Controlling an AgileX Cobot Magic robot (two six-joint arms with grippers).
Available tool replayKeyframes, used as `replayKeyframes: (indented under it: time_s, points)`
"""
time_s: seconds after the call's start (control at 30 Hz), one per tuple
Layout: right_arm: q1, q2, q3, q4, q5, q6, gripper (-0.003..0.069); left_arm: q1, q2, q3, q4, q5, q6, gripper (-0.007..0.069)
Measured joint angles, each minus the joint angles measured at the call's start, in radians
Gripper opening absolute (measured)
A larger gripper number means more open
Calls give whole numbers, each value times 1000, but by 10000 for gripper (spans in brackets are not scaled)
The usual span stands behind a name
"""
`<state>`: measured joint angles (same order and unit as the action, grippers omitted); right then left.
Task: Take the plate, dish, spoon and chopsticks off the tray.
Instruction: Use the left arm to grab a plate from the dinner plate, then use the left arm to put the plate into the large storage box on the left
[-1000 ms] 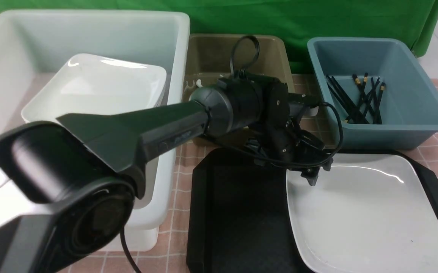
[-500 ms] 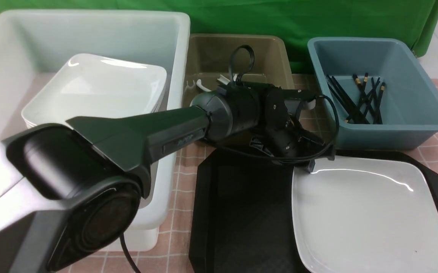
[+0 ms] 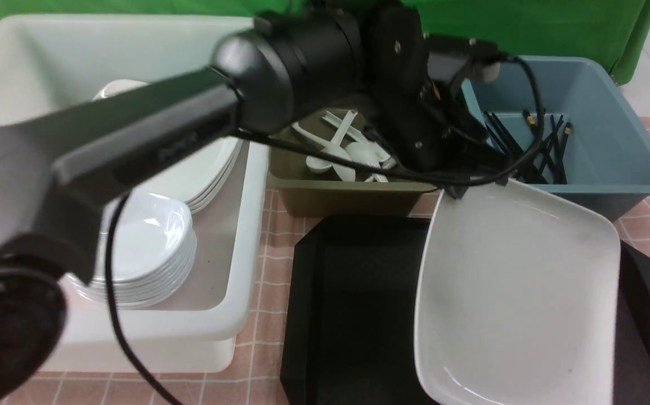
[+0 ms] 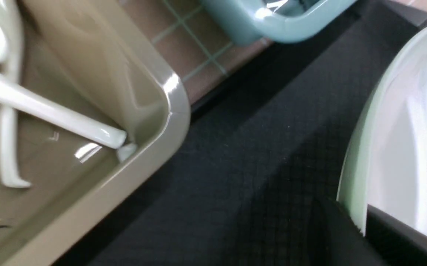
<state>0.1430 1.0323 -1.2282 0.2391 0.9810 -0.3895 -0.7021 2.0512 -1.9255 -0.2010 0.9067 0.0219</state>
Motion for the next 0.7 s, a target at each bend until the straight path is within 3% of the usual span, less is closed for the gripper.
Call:
replayKeyframes:
  time_s: [0.37, 0.5, 0.7]
  points:
    - [0, 0, -98, 115, 25, -48, 30, 32, -157, 6, 72, 44, 23, 10]
    - [0, 0, -102, 186, 18, -97, 30, 126, -240, 6, 39, 51, 27, 11]
    - [0, 5, -102, 332, -12, -207, 30, 325, -326, -6, -157, 67, 101, 11]
